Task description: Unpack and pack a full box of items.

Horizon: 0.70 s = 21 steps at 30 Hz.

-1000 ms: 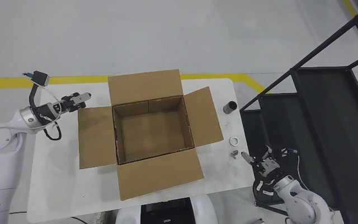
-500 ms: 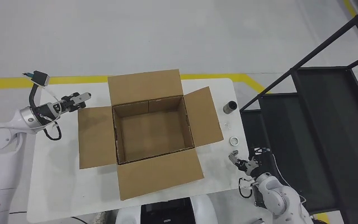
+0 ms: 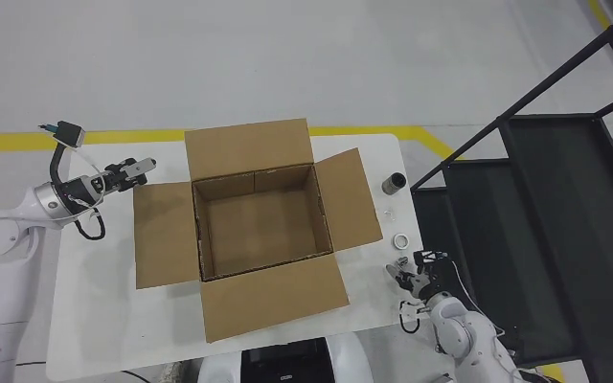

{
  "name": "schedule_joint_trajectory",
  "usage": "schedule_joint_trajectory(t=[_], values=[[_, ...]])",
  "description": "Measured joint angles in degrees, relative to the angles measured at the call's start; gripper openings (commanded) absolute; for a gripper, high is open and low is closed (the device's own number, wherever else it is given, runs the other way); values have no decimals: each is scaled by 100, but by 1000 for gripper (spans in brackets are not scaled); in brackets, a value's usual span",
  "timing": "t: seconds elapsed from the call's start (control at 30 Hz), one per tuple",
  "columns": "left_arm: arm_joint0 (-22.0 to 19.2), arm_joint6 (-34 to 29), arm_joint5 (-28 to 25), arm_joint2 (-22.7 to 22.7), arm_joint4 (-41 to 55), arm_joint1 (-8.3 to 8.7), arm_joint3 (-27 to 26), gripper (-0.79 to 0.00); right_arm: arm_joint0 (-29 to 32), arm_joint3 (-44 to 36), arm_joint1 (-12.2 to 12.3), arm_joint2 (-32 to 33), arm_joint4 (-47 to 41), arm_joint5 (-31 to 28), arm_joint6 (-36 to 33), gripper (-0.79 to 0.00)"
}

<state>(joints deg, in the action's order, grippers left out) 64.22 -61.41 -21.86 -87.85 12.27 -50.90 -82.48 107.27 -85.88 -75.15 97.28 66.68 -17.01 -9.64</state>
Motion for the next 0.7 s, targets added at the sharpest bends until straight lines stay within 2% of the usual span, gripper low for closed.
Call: schedule_joint_trajectory(t=[0.07, 0.5, 0.7], values=[[0, 0, 0, 0, 0, 0, 0, 0, -41, 46, 1, -36, -11, 18, -5, -785], [0, 0, 0, 0, 0, 0, 0, 0, -141, 160, 29, -187, 5, 82, -21, -785], [0, 0, 0, 0, 0, 0, 0, 0, 162, -448, 54, -54, -455, -227, -49, -785]])
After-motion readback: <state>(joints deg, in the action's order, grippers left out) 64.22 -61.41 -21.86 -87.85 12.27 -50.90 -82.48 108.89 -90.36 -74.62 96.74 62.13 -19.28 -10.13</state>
